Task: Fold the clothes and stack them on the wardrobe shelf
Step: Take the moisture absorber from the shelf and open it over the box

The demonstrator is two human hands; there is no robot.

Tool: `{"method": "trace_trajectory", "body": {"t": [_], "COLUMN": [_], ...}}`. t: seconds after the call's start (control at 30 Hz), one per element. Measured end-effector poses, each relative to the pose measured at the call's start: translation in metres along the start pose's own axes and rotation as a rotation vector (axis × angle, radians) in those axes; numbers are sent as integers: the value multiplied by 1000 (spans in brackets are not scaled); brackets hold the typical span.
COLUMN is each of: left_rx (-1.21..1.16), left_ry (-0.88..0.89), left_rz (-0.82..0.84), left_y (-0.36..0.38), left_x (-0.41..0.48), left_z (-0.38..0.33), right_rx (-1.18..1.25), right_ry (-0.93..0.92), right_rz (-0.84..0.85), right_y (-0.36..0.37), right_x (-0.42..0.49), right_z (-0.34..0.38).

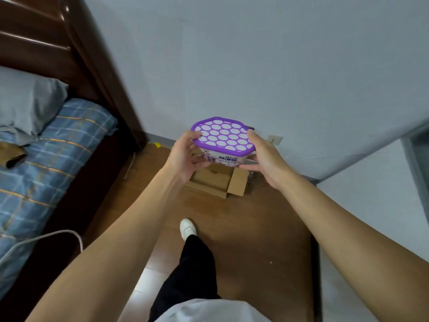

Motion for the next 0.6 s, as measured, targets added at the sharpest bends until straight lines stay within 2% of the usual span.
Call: {"method": "trace_trajectory", "body": {"t": [0.33,0.6], "left_rx": [41,168], "left_ry": [-86,-218], "left_rz": [56,-48], "left_y": [-3,-30], "left_x": [185,280], "left_z": [3,97], "right_rx": [102,90], "right_ry": [129,307], "right_rz": [-189,-208], "right_y": [19,37], "right_x": [162,288], "right_z": [54,-14]}}
Point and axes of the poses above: each hand's wrist, its own x-axis towards the middle knuckle, its own y-axis out of the palm, z = x × y, the point moved 3 cm from there along x, towards the middle knuckle, and after that the axes turned 13 degrees about y, right-handed, at the moved point
